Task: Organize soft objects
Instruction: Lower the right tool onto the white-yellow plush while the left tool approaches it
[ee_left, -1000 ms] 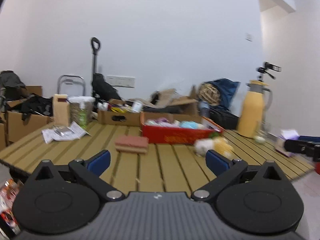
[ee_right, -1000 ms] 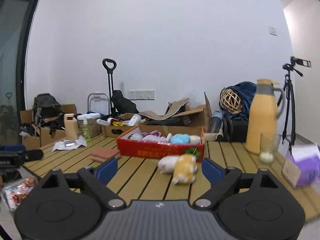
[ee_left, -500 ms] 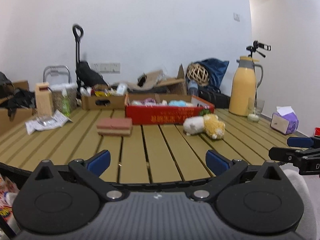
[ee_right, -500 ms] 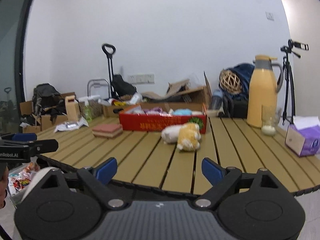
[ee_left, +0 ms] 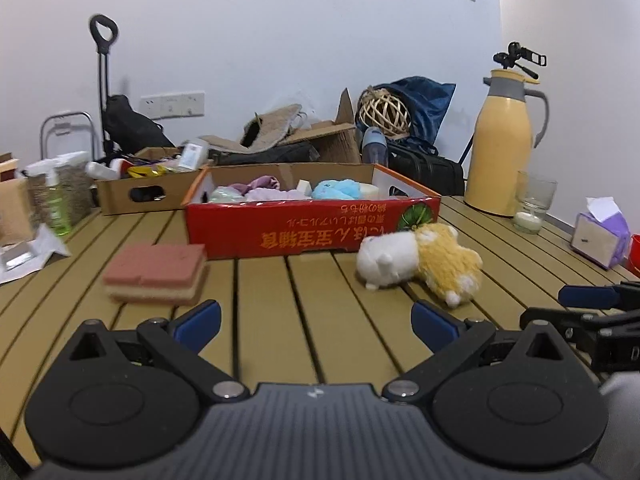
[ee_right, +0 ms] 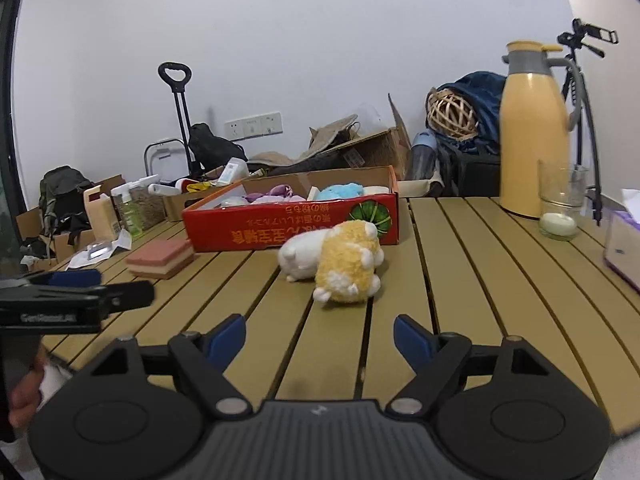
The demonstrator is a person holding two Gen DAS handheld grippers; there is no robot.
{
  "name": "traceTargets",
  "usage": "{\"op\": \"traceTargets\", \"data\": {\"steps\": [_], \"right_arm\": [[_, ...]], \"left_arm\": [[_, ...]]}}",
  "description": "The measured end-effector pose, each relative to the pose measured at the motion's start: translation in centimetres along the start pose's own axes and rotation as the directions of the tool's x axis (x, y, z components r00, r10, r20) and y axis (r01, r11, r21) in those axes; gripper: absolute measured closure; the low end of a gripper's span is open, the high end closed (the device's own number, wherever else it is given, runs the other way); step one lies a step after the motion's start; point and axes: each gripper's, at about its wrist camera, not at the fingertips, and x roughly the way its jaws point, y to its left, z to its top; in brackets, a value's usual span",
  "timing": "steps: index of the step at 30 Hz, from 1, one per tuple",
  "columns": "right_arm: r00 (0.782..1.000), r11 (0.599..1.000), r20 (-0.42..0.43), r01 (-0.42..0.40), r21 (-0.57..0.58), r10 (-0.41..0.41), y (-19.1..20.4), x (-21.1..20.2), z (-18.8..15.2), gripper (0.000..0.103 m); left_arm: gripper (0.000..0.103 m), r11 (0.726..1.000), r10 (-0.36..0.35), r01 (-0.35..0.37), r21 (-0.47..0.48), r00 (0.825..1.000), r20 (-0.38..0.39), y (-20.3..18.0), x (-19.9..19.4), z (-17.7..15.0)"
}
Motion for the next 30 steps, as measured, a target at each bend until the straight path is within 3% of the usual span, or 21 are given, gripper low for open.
{"op": "traceTargets", "data": {"steps": [6, 9, 10, 11, 12, 13, 14, 16, 17, 20, 22, 25, 26, 28, 30], "right_arm": [[1.000, 1.000, -0.019, -0.006, -0.010, 0.006, -1.1, 5.4, 2.9, 0.023], [1.000, 1.000, -0.027, 0.006, 0.002, -0.006, -2.0, 8.1, 4.0, 0.023], [0.999, 1.000, -0.039, 0.008, 0.020, -0.007, -2.3, 9.0, 4.3, 0.025], [0.998, 0.999, -0.056, -0.010, 0.045, 0.013, -2.6, 9.8, 4.4, 0.035], [0.995, 0.996, -0.070, -0.069, 0.058, 0.073, -2.5, 10.2, 4.5, 0.037], [0.984, 0.987, -0.087, -0.154, 0.055, 0.158, -2.1, 10.5, 4.3, 0.038], [0.956, 0.961, -0.104, -0.272, 0.046, 0.275, -1.4, 10.4, 4.1, 0.044], [0.878, 0.883, -0.096, -0.469, 0.028, 0.469, -0.3, 9.7, 3.8, 0.050], [0.870, 0.873, -0.079, -0.488, 0.009, 0.487, -0.1, 9.2, 3.8, 0.050], [0.940, 0.938, 0.004, -0.341, 0.058, 0.341, -2.3, 8.7, 4.9, 0.045], [0.967, 0.960, 0.012, -0.254, 0.121, 0.254, -4.2, 9.7, 5.5, 0.045], [0.974, 0.960, -0.011, -0.222, 0.168, 0.227, -5.5, 12.0, 5.8, 0.045], [0.973, 0.954, -0.020, -0.222, 0.200, 0.231, -5.9, 13.1, 5.9, 0.045], [0.970, 0.946, -0.040, -0.225, 0.232, 0.240, -6.1, 14.5, 5.9, 0.046], [0.962, 0.940, -0.068, -0.241, 0.241, 0.264, -5.7, 15.2, 5.7, 0.056]], "left_arm": [[0.001, 0.995, -0.097, 0.096, -0.011, 0.995, -0.040, -0.5, 6.7, 2.7], [0.009, 0.993, -0.113, 0.112, -0.022, 0.991, -0.067, -0.9, 9.6, 3.6], [0.013, 0.995, -0.099, 0.098, -0.027, 0.993, -0.065, -0.8, 10.4, 3.8], [0.014, 0.996, -0.081, 0.079, -0.036, 0.995, -0.056, -0.5, 10.8, 4.1], [0.014, 0.996, -0.065, 0.063, -0.060, 0.997, -0.038, 0.2, 11.0, 4.3], [0.014, 0.995, -0.050, 0.048, -0.089, 0.998, -0.025, 1.0, 11.1, 4.4], [0.014, 0.991, -0.030, 0.027, -0.129, 0.999, -0.020, 2.1, 11.1, 4.5], [0.014, 0.983, -0.016, 0.013, -0.183, 1.000, -0.014, 3.7, 10.7, 4.2], [0.013, 0.980, -0.022, 0.020, -0.198, 1.000, -0.008, 4.3, 10.4, 4.0], [0.012, 0.977, -0.105, 0.100, -0.190, 0.994, -0.019, 4.4, 9.8, 3.3], [0.012, 0.961, -0.201, 0.189, -0.203, 0.979, -0.039, 3.9, 9.8, 2.9], [0.012, 0.919, -0.347, 0.321, -0.229, 0.935, -0.078, 2.7, 9.6, 2.1], [0.012, 0.920, -0.361, 0.339, -0.197, 0.928, -0.090, 2.0, 9.4, 1.8], [0.019, 0.943, -0.325, 0.311, -0.121, 0.939, -0.117, 1.0, 9.0, 1.1], [0.028, 0.960, -0.263, 0.249, -0.125, 0.959, -0.106, 1.7, 8.6, 0.7]]}}
